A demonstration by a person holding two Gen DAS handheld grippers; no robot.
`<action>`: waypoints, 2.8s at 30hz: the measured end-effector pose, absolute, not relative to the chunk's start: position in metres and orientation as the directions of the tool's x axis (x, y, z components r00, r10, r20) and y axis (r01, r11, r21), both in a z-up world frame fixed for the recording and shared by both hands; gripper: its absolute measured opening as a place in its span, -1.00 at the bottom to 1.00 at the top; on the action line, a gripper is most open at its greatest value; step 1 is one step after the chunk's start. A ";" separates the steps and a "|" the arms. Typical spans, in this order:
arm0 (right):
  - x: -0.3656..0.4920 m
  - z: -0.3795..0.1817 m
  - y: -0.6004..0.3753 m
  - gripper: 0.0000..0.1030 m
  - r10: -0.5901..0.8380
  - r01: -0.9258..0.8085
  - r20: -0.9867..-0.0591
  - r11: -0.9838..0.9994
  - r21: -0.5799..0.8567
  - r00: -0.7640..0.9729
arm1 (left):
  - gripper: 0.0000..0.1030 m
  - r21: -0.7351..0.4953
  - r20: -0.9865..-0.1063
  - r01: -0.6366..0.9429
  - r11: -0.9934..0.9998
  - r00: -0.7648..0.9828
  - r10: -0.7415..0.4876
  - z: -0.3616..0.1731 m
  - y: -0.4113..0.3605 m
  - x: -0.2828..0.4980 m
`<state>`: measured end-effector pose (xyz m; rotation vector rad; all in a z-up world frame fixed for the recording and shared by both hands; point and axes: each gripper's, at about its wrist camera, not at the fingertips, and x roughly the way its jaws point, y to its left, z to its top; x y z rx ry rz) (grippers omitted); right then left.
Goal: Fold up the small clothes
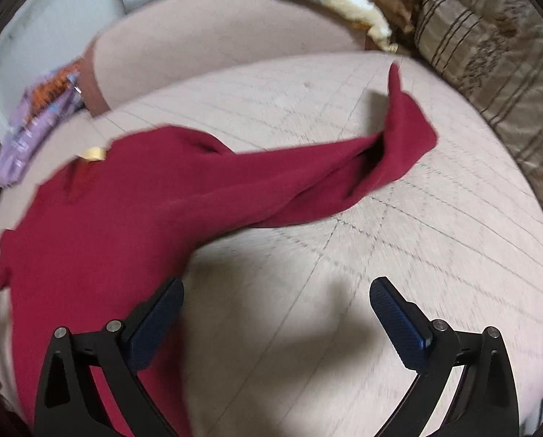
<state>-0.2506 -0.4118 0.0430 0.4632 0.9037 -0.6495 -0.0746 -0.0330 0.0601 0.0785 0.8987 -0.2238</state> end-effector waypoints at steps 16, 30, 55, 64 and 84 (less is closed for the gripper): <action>-0.226 0.109 -0.299 0.99 -0.252 0.536 -0.760 0.831 0.146 0.599 | 1.00 -0.030 -0.734 0.409 0.912 0.610 -0.298 0.100 -0.103 -0.122; -0.161 0.082 -0.264 0.99 -0.196 0.443 -0.751 0.885 0.140 0.630 | 1.00 0.035 -0.729 0.380 0.924 0.642 -0.237 0.079 -0.115 -0.115; -0.114 0.044 -0.253 0.98 -0.197 0.394 -0.792 0.917 0.060 0.579 | 1.00 -0.023 -0.771 0.296 0.955 0.602 -0.205 0.062 -0.083 -0.066; -0.100 0.044 -0.245 0.98 -0.185 0.374 -0.790 0.925 0.060 0.585 | 1.00 -0.027 -0.768 0.250 0.968 0.614 -0.180 0.065 -0.059 -0.054; -0.086 0.026 -0.232 0.98 -0.096 0.334 -0.819 0.935 0.121 0.565 | 1.00 -0.550 -0.731 -0.273 0.789 0.615 -0.296 0.051 0.118 0.009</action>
